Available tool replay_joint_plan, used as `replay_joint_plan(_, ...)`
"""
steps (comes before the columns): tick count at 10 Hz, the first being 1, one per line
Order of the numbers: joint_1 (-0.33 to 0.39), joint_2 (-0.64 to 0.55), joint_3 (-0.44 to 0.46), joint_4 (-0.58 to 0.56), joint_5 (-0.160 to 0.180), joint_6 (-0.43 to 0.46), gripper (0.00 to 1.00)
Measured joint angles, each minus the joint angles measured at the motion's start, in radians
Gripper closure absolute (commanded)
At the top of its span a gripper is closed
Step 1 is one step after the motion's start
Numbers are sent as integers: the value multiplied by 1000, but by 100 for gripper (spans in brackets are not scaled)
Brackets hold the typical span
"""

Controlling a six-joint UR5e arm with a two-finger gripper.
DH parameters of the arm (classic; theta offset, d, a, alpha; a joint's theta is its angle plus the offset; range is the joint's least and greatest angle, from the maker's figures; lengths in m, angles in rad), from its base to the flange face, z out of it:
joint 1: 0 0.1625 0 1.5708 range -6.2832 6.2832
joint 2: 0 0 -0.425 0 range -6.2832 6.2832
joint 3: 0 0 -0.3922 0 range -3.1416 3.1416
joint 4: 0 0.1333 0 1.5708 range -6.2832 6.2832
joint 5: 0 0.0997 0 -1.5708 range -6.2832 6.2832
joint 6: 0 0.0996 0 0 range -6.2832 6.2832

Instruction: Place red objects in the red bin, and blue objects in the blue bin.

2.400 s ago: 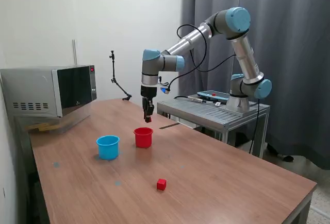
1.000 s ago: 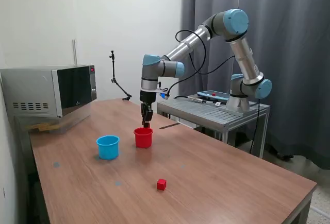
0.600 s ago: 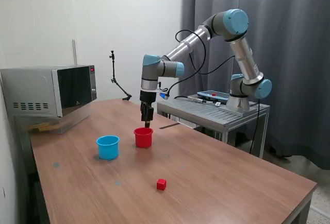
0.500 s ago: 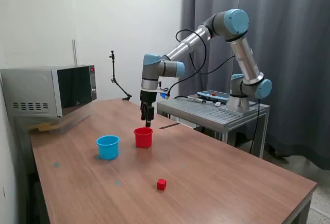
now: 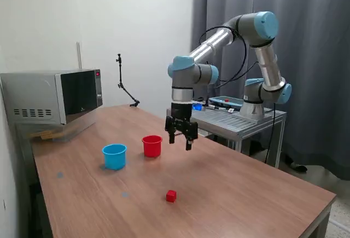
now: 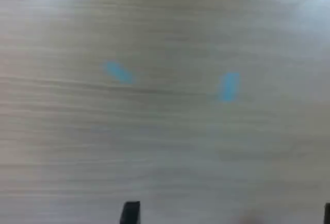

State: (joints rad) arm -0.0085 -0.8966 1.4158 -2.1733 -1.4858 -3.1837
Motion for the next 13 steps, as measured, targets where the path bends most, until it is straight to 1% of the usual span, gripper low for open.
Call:
replay_joint_plan(1, 42, 43, -56, 50, 30, -74, 0)
replay_joint_plan(2, 66, 86, -111, 81, 52, -135, 0)
replay_joint_plan(3, 75, 123, -160, 98, 64, -172, 0)
replay_joint_plan(5, 71, 188, -257, 109, 69, -201, 0)
replay_joint_plan(7, 54, 245, -338, 112, 67, -203, 0)
replay_joint_plan(8, 42, 264, -362, 113, 70, -206, 0)
replay_joint_plan(10, 29, 292, -383, 126, 79, -231, 0)
replay_joint_plan(11, 26, 305, -391, 130, 92, -240, 0)
replay_joint_plan(12, 23, 315, -399, 130, 127, -246, 0)
replay_joint_plan(13, 21, 321, -401, 129, 169, -251, 0)
